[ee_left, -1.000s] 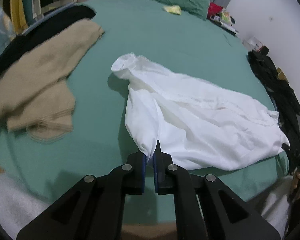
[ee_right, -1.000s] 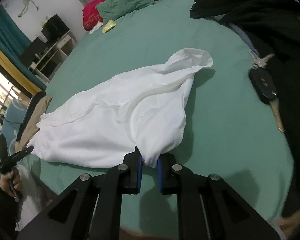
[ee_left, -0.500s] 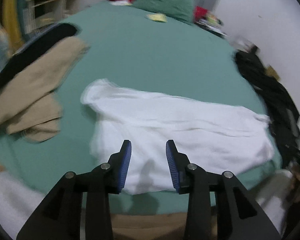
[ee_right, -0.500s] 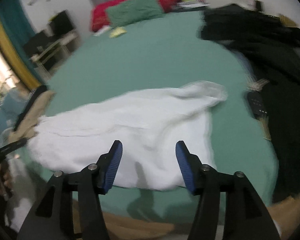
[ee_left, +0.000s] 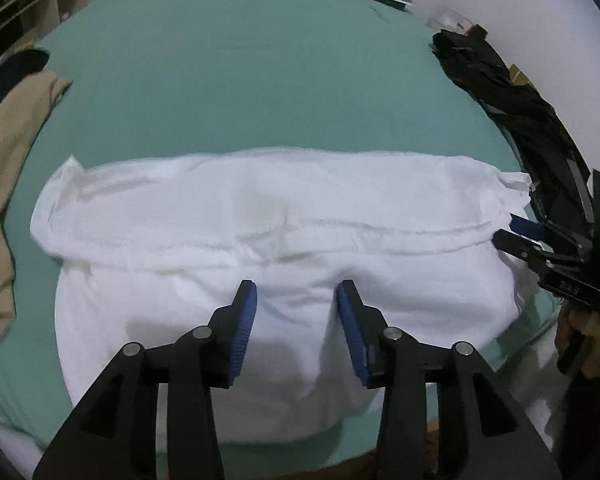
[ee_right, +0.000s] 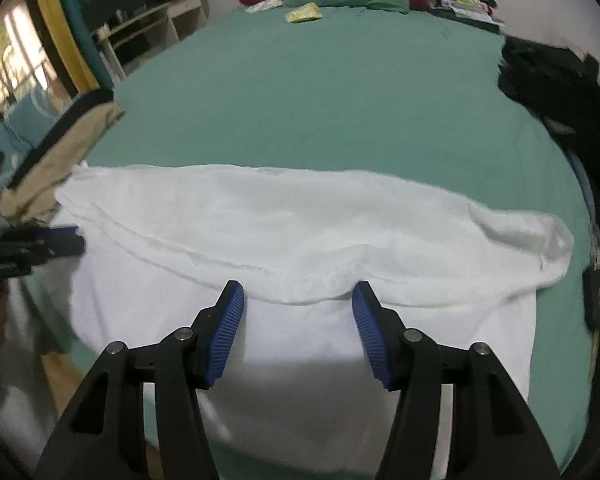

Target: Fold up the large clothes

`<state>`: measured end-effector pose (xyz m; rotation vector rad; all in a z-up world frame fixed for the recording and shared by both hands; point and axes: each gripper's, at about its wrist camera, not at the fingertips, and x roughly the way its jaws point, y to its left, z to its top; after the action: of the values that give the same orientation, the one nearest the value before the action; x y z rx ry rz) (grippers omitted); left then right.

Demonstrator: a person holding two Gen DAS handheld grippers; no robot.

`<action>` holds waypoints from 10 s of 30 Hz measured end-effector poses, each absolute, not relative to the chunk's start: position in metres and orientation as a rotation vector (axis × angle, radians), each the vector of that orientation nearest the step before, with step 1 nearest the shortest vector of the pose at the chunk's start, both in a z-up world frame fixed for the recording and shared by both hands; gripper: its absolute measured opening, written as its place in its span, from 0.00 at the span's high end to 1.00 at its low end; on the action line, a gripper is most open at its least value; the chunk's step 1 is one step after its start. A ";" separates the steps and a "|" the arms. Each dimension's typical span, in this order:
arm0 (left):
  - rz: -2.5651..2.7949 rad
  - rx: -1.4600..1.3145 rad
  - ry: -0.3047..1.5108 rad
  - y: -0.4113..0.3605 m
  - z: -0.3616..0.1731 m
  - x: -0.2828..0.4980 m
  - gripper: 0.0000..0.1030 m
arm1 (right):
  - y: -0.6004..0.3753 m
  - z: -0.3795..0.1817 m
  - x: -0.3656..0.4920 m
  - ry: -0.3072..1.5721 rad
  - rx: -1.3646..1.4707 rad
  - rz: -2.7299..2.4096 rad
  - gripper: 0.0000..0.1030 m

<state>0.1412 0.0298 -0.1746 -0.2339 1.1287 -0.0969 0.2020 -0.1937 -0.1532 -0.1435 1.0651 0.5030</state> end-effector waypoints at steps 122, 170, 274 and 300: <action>0.030 -0.260 1.076 0.046 -0.201 0.084 0.63 | -0.256 -0.150 0.137 0.990 -0.114 0.224 0.23; -0.122 -0.215 1.054 -0.071 -0.199 0.178 0.64 | -0.260 -0.167 0.164 0.927 0.552 0.509 0.84; -0.184 -0.269 1.126 0.036 -0.188 0.090 0.91 | -0.241 -0.156 0.126 1.101 0.147 0.557 0.29; -0.105 -0.328 1.154 0.074 -0.191 0.112 0.45 | -0.214 -0.164 0.154 1.019 -0.079 0.426 0.29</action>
<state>0.1121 0.0744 -0.1915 -0.3282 1.1541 -0.1053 0.1545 -0.2137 -0.1637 -0.0792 1.0190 0.4262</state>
